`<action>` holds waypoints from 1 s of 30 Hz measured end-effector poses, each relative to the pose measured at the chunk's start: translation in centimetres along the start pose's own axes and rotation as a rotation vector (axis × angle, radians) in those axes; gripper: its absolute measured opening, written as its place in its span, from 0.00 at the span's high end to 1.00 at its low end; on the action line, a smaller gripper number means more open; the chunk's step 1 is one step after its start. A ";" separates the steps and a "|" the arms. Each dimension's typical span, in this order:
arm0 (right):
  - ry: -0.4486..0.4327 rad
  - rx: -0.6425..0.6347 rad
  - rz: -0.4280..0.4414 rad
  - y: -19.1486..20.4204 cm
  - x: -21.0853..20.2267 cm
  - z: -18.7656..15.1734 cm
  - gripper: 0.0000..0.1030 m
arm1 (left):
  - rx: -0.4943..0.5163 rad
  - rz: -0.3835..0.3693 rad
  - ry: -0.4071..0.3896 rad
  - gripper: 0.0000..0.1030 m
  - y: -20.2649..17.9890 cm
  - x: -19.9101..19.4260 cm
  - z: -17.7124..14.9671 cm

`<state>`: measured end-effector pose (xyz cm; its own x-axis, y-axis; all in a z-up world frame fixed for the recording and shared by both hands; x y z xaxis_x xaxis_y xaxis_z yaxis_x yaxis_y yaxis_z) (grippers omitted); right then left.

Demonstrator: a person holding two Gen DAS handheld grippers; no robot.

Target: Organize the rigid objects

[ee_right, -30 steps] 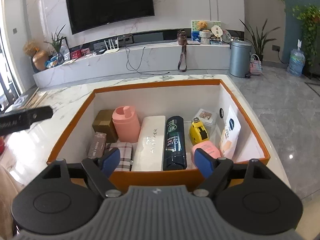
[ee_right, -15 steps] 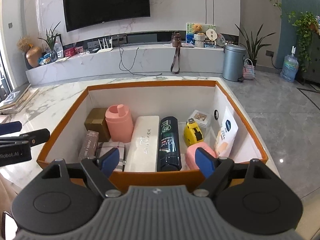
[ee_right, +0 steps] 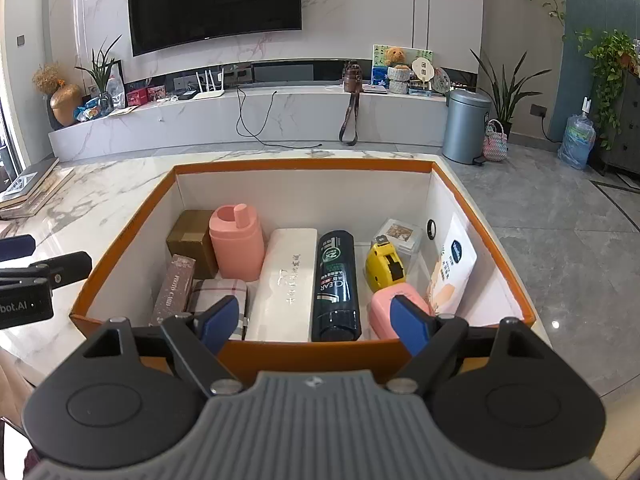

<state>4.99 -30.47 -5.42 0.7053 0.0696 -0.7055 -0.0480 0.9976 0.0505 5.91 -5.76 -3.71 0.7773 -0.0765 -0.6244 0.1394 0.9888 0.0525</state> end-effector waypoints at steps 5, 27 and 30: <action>0.000 -0.001 -0.001 0.0 0.0 0.0 0.20 | 0.000 -0.004 -0.001 0.00 0.1 0.0 0.0; 0.000 0.000 0.000 0.0 0.0 0.0 0.20 | -0.008 -0.002 0.004 0.00 0.3 0.2 -0.1; 0.000 0.000 0.000 0.0 0.0 0.0 0.20 | -0.008 -0.001 0.001 0.00 0.3 0.1 -0.1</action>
Point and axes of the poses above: each gripper's, at about its wrist camera, not at the fingertips, and x roughly the way its jaws point, y to its left, z to its top, the point moved 1 cm from there along x, roughly the way its jaws point, and after that the axes turned 7 degrees about y, right-handed, at the moved point
